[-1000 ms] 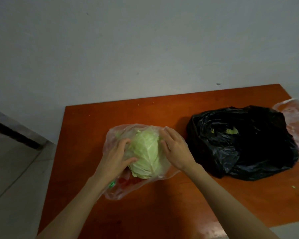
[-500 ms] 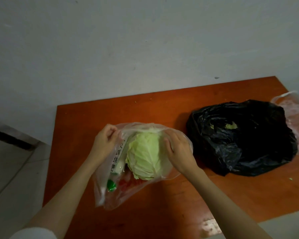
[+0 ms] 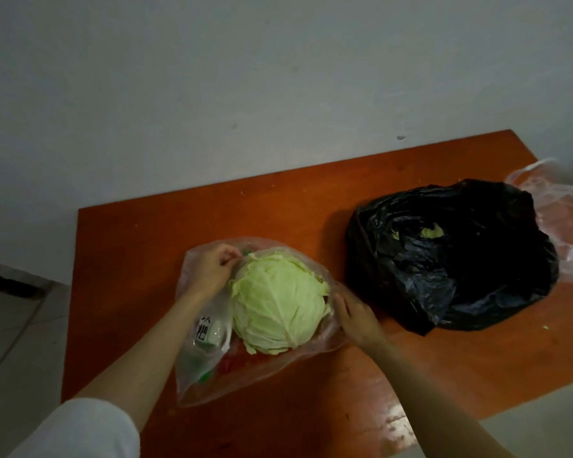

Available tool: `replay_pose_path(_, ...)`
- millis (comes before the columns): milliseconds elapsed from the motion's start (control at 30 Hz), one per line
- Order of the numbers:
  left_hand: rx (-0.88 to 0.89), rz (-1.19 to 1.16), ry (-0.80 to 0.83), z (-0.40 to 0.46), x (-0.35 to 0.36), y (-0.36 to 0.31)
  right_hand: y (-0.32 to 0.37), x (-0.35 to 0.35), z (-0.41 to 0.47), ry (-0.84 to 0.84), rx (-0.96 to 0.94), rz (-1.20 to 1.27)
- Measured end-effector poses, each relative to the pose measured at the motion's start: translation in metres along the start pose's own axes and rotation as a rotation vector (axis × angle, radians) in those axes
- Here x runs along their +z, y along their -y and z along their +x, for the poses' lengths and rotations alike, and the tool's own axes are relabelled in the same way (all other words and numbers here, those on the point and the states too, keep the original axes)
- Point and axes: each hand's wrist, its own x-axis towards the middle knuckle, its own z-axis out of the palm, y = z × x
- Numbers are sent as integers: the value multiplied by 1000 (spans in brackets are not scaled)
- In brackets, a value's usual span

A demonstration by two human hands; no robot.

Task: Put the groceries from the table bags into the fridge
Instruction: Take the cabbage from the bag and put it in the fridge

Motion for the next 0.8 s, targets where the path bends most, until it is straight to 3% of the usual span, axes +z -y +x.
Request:
replay_pose_path(100,77,-10,3,-18,-8,6,-7,3,-8,-69,-48,-37)
replay_pose_path(200,128,-32,-189,-48,-14,5,1,4,-16,-349,-152,-39)
replay_pose_path(267,137,-80,-276,-67,-11,1,8,6,-23,-432,-273,-100)
replay_pose_path(333,139,-65,-220,-80,-3,1,14,10,-32,-358,-309,-97)
replay_pose_path(467,39,139,-82,-85,9,31,23,16,-38,-199,-44,31)
replay_pose_path(633,75,215,57,-78,-2,40,20,18,-29,85,69,88)
replay_pose_path(733,123,322,187,-70,-16,44,24,16,-24,64,211,264)
replay_pose_path(800,116,333,223,-69,-23,41,30,15,-26,-53,235,329)
